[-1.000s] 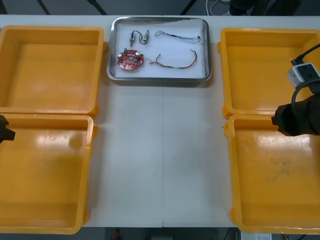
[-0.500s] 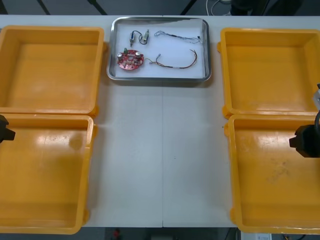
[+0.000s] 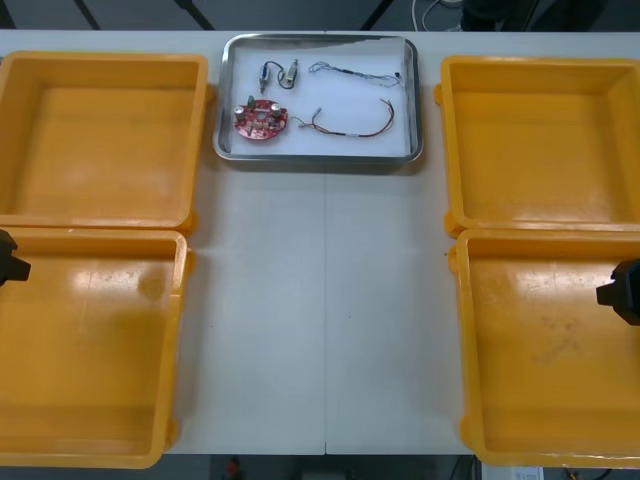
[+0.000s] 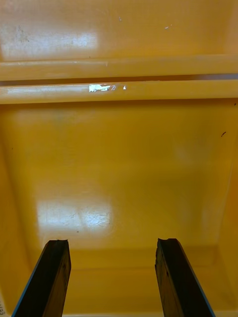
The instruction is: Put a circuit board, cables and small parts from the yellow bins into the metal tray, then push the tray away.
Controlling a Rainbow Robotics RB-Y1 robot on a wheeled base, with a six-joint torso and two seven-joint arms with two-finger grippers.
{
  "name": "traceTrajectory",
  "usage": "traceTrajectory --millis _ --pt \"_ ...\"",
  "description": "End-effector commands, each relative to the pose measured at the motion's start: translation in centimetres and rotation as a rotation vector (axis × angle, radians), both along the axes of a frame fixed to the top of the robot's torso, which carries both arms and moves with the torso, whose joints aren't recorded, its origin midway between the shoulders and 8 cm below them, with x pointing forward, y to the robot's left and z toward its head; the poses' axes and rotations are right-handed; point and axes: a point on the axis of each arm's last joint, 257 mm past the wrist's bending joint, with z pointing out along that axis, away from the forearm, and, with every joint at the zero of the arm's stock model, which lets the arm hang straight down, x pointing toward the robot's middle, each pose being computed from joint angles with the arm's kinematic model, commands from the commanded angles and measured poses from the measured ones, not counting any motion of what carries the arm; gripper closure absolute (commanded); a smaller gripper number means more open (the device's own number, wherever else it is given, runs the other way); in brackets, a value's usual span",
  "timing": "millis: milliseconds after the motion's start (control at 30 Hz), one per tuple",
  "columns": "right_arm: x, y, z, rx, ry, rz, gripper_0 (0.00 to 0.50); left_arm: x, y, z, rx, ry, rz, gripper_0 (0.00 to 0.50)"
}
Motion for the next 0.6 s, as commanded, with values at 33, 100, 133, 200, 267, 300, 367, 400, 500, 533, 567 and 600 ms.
traceTrajectory --millis 33,100,133,200,267,300,367,400,500,533,567,600 --pt "-0.81 -1.76 1.09 -0.007 -0.020 -0.072 0.000 -0.35 1.67 1.36 0.088 -0.016 -0.042 0.000" --pt "-0.95 -2.04 1.14 0.001 -0.021 -0.090 0.000 -0.35 1.67 1.36 0.088 -0.016 -0.042 0.000" --pt "-1.04 -2.12 1.10 0.004 -0.019 -0.096 0.000 -0.35 1.67 1.36 0.088 -0.016 -0.042 0.000" --pt "-1.13 -2.17 1.05 0.009 -0.018 -0.102 0.000 -0.35 1.67 1.36 0.088 -0.016 -0.042 0.000" --pt "-1.20 -2.29 1.05 0.015 -0.018 -0.115 0.000 -0.35 1.67 1.36 0.088 -0.016 -0.042 0.000" --pt "-1.24 -2.35 1.03 0.016 -0.018 -0.118 0.000 -0.35 1.67 1.36 0.088 -0.016 -0.042 0.000" --pt "-1.36 -2.36 0.84 0.026 -0.011 -0.126 0.000 -0.35 1.67 1.36 0.088 -0.016 -0.042 0.000" --pt "-1.42 -2.38 0.69 0.031 -0.005 -0.130 0.000 -0.35 1.67 1.36 0.088 -0.016 -0.042 0.000" --pt "-1.44 -2.27 0.69 0.040 -0.005 -0.136 0.000 -0.35 1.67 1.36 0.088 -0.016 -0.042 0.000" --pt "-1.40 -2.22 0.73 0.042 -0.006 -0.136 0.000 -0.35 1.67 1.36 0.088 -0.016 -0.042 0.000" --pt "-1.42 -2.14 0.70 0.044 -0.004 -0.136 0.000 -0.35 1.67 1.36 0.088 -0.016 -0.042 0.000" --pt "-1.47 -2.13 0.64 0.045 -0.002 -0.135 0.000 -0.35 1.67 1.36 0.088 -0.016 -0.042 0.000"
